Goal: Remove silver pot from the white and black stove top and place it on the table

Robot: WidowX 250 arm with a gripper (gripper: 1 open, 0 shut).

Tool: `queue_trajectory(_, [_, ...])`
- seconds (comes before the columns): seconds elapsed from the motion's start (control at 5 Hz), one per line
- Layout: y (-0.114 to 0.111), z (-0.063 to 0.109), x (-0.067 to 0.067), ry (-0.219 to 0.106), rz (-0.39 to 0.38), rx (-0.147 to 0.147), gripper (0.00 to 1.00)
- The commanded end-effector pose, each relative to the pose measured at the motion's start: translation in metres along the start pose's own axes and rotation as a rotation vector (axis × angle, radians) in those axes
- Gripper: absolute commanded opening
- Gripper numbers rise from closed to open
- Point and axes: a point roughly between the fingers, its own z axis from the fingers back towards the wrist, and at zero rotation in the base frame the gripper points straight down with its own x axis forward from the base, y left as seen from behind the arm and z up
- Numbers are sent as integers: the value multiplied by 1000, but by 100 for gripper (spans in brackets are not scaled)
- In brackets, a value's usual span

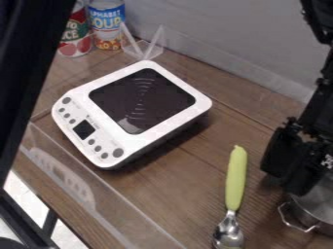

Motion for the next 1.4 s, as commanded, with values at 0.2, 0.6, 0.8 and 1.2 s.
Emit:
queue_trajectory(0.2, [-21,20,-16,-118,31,-3,100])
queue_trajectory(0.6, [-33,37,-35,-172,56,-2,100])
queue_trajectory(0.8, [-31,36,-35,-182,68,-5,100])
queue_trajectory(1.2, [-30,23,-26,-196,90,-12,100])
